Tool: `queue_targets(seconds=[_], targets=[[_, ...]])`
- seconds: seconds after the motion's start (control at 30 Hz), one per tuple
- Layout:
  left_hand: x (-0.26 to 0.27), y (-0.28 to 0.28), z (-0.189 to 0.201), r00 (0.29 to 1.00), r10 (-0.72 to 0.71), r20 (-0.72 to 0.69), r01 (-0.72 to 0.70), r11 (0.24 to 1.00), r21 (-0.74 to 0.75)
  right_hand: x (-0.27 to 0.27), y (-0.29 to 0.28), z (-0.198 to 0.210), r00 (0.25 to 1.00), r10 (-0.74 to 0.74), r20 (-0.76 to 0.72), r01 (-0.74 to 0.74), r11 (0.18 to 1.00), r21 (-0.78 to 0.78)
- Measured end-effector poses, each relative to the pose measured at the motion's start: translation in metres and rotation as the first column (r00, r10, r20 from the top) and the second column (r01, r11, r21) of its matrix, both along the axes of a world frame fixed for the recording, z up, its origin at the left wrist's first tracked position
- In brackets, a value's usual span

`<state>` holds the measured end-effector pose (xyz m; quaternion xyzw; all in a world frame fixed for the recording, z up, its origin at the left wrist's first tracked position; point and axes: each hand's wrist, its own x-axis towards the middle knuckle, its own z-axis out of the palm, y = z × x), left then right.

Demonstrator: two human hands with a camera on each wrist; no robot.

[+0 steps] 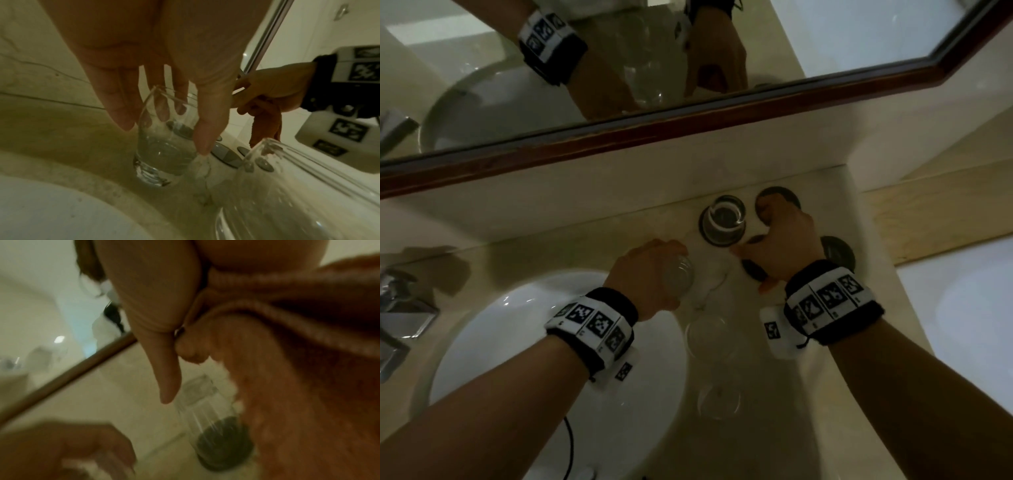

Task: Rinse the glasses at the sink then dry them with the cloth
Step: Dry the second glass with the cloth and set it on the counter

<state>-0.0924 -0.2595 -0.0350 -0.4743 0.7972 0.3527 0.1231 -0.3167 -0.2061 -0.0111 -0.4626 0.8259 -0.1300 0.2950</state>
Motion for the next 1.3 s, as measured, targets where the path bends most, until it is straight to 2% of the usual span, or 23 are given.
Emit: queue_targets(seconds=[0.1, 0.17, 0.23, 0.3, 0.4, 0.5, 0.6, 0.7, 0.73, 0.8, 0.87, 0.97, 1.0, 1.03, 1.13, 1.3], targets=[[0.008, -0.002, 0.005, 0.985, 0.113, -0.129, -0.120, 0.992, -0.043, 0.001, 0.003, 0.021, 0.994, -0.029, 0.101, 0.033, 0.998, -0.046], [0.016, -0.002, 0.012, 0.941, 0.229, -0.250, -0.236, 0.972, 0.002, 0.007, 0.003, 0.034, 0.991, -0.021, 0.135, 0.031, 0.997, -0.077], [0.025, -0.001, 0.025, 0.830, 0.407, -0.381, -0.386, 0.913, 0.134, 0.016, 0.003, 0.045, 0.963, -0.038, 0.267, 0.070, 0.991, -0.110], [0.034, 0.000, 0.040, 0.723, 0.501, -0.475, -0.452, 0.864, 0.223, 0.028, 0.002, 0.055, 0.900, -0.043, 0.433, 0.121, 0.980, -0.155], [0.051, 0.005, 0.063, 0.621, 0.541, -0.568, -0.491, 0.833, 0.257, 0.052, -0.002, 0.066, 0.885, 0.007, 0.466, 0.135, 0.954, -0.269], [0.075, 0.012, 0.079, 0.465, 0.625, -0.627, -0.541, 0.761, 0.358, 0.083, -0.003, 0.076, 0.848, -0.006, 0.530, 0.210, 0.922, -0.325], [0.105, 0.022, 0.089, 0.343, 0.677, -0.652, -0.555, 0.705, 0.441, 0.113, -0.002, 0.083, 0.782, -0.027, 0.623, 0.303, 0.889, -0.342], [0.131, 0.033, 0.098, 0.206, 0.713, -0.670, -0.568, 0.645, 0.511, 0.142, -0.002, 0.087, 0.676, -0.015, 0.737, 0.385, 0.859, -0.336], [0.138, 0.036, 0.100, 0.165, 0.715, -0.679, -0.564, 0.633, 0.530, 0.150, -0.001, 0.088, 0.611, 0.004, 0.792, 0.410, 0.854, -0.320], [0.149, 0.041, 0.104, 0.102, 0.720, -0.686, -0.557, 0.613, 0.560, 0.169, 0.002, 0.089, 0.429, 0.032, 0.903, 0.440, 0.865, -0.240], [0.158, 0.045, 0.108, 0.071, 0.718, -0.692, -0.569, 0.599, 0.564, 0.193, 0.005, 0.089, 0.271, 0.049, 0.961, 0.405, 0.900, -0.160], [0.169, 0.052, 0.112, 0.061, 0.696, -0.716, -0.596, 0.600, 0.533, 0.228, 0.014, 0.095, 0.125, 0.099, 0.987, 0.434, 0.889, -0.144], [0.173, 0.055, 0.114, 0.071, 0.675, -0.735, -0.601, 0.616, 0.508, 0.234, 0.016, 0.098, 0.108, 0.112, 0.988, 0.426, 0.892, -0.148], [0.176, 0.059, 0.116, 0.089, 0.649, -0.756, -0.608, 0.636, 0.475, 0.238, 0.016, 0.101, 0.124, 0.119, 0.985, 0.410, 0.898, -0.161], [0.183, 0.066, 0.125, 0.141, 0.567, -0.812, -0.632, 0.683, 0.367, 0.241, 0.020, 0.105, 0.253, 0.157, 0.955, 0.312, 0.921, -0.234], [0.200, 0.071, 0.136, 0.110, 0.547, -0.830, -0.687, 0.645, 0.334, 0.248, 0.035, 0.118, 0.372, 0.243, 0.896, 0.213, 0.917, -0.338]])
